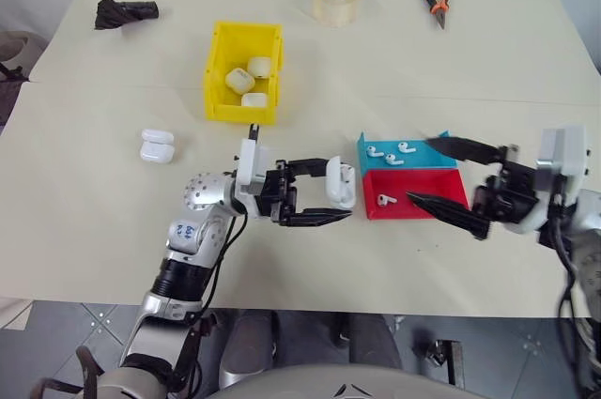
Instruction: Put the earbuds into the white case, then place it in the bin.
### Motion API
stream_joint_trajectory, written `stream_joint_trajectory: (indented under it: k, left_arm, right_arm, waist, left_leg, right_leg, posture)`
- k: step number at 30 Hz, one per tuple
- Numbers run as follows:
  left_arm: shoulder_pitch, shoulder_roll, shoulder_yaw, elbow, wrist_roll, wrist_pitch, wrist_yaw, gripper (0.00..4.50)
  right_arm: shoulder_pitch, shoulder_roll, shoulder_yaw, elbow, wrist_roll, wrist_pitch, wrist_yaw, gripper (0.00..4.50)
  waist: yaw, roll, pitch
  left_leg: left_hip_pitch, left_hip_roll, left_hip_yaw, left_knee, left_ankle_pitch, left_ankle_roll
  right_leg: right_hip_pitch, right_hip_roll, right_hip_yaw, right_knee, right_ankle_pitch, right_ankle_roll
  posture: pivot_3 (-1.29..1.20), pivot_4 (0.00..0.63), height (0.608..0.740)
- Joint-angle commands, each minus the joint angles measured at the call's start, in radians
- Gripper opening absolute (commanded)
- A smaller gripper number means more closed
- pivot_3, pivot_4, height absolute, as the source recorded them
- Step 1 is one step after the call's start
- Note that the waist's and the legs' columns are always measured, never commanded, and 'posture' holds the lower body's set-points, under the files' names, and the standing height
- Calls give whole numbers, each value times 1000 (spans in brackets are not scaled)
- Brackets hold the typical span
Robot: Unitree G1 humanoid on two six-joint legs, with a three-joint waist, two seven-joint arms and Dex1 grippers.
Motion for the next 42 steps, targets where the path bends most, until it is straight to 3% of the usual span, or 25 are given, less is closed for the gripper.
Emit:
stream_joint_trajectory:
  k: [1, 6, 10, 15, 19, 23, 33, 36, 42]
  left_arm:
    - [27, 8, 27, -44, 2, -33, 22, 2797]
    - [60, 9, 35, -70, 12, -51, 59, 2797]
    - [63, -4, 30, -75, 21, -65, 84, 2797]
    - [68, -22, 25, -67, 29, -96, 105, 2797]
    - [70, -36, 15, -59, 39, -118, 113, 2797]
    - [73, -49, 4, -60, 46, -131, 122, 2797]
    - [81, -52, -5, -82, 50, -139, 139, 2797]
    - [89, -51, -5, -86, 50, -141, 147, 2797]
    - [94, -53, -9, -87, 51, -145, 154, 2797]
  right_arm:
    - [10, -48, -62, 182, -104, -154, 113, 4483]
    - [-100, -64, -14, 385, -208, -279, 155, 4483]
    - [-247, -73, 75, 445, -268, -267, 167, 4483]
    - [-608, -130, 356, 557, -481, -100, 224, 4483]
    - [-864, -59, 530, 767, -663, -104, 216, 4483]
    - [-1011, 19, 678, 962, -824, -186, 242, 4483]
    - [-1172, 147, 753, 1311, -973, -381, 211, 4483]
    - [-1188, 160, 749, 1347, -985, -408, 221, 3898]
    - [-1196, 184, 740, 1368, -989, -428, 241, 1826]
  waist:
    - [0, 0, 0]
    - [-5, 0, 0]
    - [-8, 0, 0]
    - [-16, 2, 0]
    - [-12, 2, 0]
    - [-14, 2, 0]
    - [-37, 2, 0]
    - [-43, 3, 0]
    - [-56, 3, 0]
  left_leg:
    - [0, 0, 1, 0, 0, 0]
    - [1, 0, 2, 0, 0, 0]
    - [3, 1, 4, 0, 0, 0]
    - [3, 1, 5, 0, 0, 0]
    - [1, 1, 4, -1, 0, 0]
    - [0, 0, 4, 0, 0, 0]
    - [-6, 1, 1, 1, 1, -1]
    - [-6, 1, 0, 1, 1, -1]
    - [-6, 1, -1, 1, 1, -2]
  right_leg:
    - [0, 0, 1, 0, 0, 0]
    - [0, 0, 2, 1, 0, 0]
    - [0, 0, 3, 1, 0, 0]
    - [-1, 0, 4, 1, 0, 0]
    - [-1, 0, 2, 1, 0, 0]
    - [-2, 0, 1, 0, 0, 0]
    - [-5, 0, -2, 0, 0, 0]
    - [-5, 0, -3, 0, 0, 0]
    - [-5, 0, -3, 1, 0, 0]
  posture:
    - [0, 150, 740]
    - [0, 150, 740]
    - [0, 150, 740]
    - [0, 150, 740]
    - [0, 150, 740]
    - [0, 150, 740]
    - [0, 150, 740]
    - [0, 150, 740]
    - [0, 150, 740]
